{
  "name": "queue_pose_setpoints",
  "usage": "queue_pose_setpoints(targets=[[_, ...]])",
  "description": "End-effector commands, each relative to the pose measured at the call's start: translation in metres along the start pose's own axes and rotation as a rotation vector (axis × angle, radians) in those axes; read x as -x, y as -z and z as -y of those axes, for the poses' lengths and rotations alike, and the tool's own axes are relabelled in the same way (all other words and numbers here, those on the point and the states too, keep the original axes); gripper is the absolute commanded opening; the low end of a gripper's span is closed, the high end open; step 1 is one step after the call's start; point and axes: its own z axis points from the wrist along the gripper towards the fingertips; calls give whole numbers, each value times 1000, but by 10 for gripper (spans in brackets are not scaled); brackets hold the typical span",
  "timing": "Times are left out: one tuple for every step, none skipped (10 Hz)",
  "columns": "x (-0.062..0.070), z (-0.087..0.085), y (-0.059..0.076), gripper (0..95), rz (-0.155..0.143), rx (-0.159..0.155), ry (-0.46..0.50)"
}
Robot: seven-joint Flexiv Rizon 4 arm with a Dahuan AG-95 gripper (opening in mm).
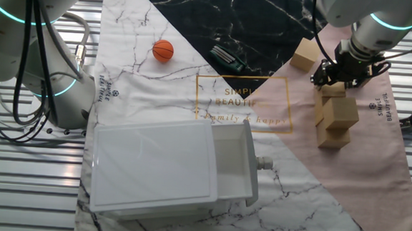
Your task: Stack the blocks into a pyramid shape
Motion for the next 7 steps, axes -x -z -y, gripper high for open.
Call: queue_pose_setpoints(targets=[[0, 0, 0, 0, 6, 0, 5], [0, 0, 0, 0, 4, 0, 6], [0, 0, 0, 0, 4, 1, 10], [0, 0, 0, 190, 5, 1, 12], [0, 0, 0, 190, 5, 1, 13], [0, 0, 0, 190, 5, 1, 14], [0, 0, 0, 190, 4, 1, 17]])
